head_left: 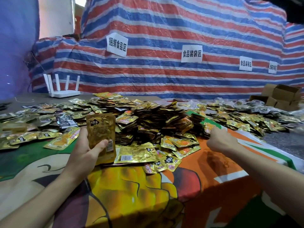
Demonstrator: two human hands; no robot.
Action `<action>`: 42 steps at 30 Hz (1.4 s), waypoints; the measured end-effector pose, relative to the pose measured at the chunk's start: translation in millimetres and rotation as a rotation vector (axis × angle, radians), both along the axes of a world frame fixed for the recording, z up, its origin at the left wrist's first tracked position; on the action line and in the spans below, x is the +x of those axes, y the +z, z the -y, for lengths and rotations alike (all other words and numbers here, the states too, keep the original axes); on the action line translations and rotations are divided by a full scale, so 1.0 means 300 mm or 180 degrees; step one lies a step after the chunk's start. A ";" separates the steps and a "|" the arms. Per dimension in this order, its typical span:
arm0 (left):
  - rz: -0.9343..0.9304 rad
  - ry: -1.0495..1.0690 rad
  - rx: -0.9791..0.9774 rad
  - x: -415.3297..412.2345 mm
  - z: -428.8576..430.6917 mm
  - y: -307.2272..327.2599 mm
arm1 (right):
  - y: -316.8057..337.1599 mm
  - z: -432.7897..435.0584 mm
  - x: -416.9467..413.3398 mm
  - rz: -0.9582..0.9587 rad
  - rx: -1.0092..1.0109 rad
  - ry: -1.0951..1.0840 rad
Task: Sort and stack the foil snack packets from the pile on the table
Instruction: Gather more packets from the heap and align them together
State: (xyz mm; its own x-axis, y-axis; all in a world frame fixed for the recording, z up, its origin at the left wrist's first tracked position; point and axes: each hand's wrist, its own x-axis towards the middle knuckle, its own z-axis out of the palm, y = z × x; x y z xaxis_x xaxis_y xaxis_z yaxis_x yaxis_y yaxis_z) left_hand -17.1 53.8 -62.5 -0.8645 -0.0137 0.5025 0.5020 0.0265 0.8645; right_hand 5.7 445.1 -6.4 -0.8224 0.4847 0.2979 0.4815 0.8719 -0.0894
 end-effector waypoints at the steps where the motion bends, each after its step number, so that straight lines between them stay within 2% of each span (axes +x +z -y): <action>1: -0.0002 -0.0004 -0.0008 0.000 -0.001 0.000 | -0.002 -0.004 -0.002 0.0080 0.0084 -0.0018; 5: -0.0005 0.0001 0.0062 -0.003 -0.005 -0.005 | -0.007 -0.005 0.001 0.0333 0.0258 -0.0037; 7: 0.0028 -0.0008 0.0210 -0.008 -0.007 -0.002 | -0.006 0.013 -0.007 -0.0014 0.0244 0.0197; 9: 0.0080 -0.0014 0.0419 -0.015 -0.007 0.008 | 0.002 0.065 -0.025 -0.0553 -0.0038 0.0690; 11: 0.0238 -0.0132 0.0662 -0.020 -0.006 0.025 | 0.021 0.165 -0.047 -0.0833 -0.0592 0.1300; 14: 0.0586 -0.0598 0.1064 -0.021 0.007 0.050 | 0.045 0.364 -0.089 -0.0984 -0.1388 0.2161; 17: 0.0790 -0.0769 0.1024 -0.014 0.030 0.069 | 0.049 0.566 -0.134 -0.0892 -0.2030 0.2735; 22: 0.1111 -0.1055 0.1182 -0.020 0.092 0.111 | 0.037 0.807 -0.205 -0.0976 -0.2411 0.3192; 26: 0.1189 -0.1006 0.0831 -0.047 0.145 0.154 | 0.012 0.893 -0.258 -0.1123 -0.2596 0.3216; 28: 0.1266 -0.1117 0.0894 -0.058 0.170 0.153 | -0.003 0.910 -0.277 -0.1181 -0.2704 0.3250; 30: 0.1341 -0.1384 0.1233 -0.069 0.196 0.130 | -0.033 0.902 -0.294 -0.1041 -0.3067 0.3332; 32: 0.1388 -0.1495 0.1527 -0.077 0.227 0.106 | -0.067 0.887 -0.292 -0.0425 -0.3855 0.3542; 35: 0.1438 -0.1548 0.1562 -0.089 0.263 0.091 | -0.064 0.859 -0.281 0.0591 -0.4862 0.3836; 39: 0.1489 -0.1596 0.1428 -0.083 0.258 0.090 | -0.019 0.832 -0.257 0.0668 -0.5705 0.3988; 42: 0.1540 -0.1697 0.1233 -0.078 0.242 0.081 | -0.018 0.816 -0.243 0.0827 -0.5761 0.4057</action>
